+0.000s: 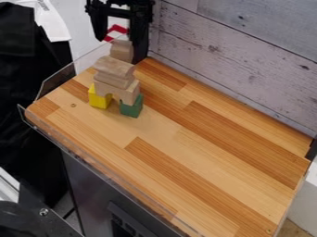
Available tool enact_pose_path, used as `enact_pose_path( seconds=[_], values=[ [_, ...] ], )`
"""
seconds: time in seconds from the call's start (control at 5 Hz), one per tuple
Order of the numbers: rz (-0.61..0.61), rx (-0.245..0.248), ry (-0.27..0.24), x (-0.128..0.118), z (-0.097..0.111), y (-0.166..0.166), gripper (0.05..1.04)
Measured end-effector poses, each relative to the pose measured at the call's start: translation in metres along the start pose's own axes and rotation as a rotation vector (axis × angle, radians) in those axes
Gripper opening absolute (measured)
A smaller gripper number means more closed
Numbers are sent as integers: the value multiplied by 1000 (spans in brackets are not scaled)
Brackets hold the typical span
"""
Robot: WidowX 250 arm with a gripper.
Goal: Remove the cube from the tower and put it in the middle of the table
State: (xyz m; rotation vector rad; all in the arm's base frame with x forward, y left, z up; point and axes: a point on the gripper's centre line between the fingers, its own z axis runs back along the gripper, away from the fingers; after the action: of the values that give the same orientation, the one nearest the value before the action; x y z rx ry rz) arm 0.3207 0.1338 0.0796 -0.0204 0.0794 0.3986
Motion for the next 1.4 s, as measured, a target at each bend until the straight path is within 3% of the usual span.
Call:
enact_pose_path(
  seconds=[0.4,0.6,0.8,1.0,1.4],
  values=[
    [-4,-10,31,1,-11,-2,999],
    [-2,-13,37,1,-14,-2,946],
    [7,-20,37,2,-16,-3,681],
    [19,-25,37,2,-16,-2,566],
    [32,-5,31,-2,-4,3,566]
  ],
)
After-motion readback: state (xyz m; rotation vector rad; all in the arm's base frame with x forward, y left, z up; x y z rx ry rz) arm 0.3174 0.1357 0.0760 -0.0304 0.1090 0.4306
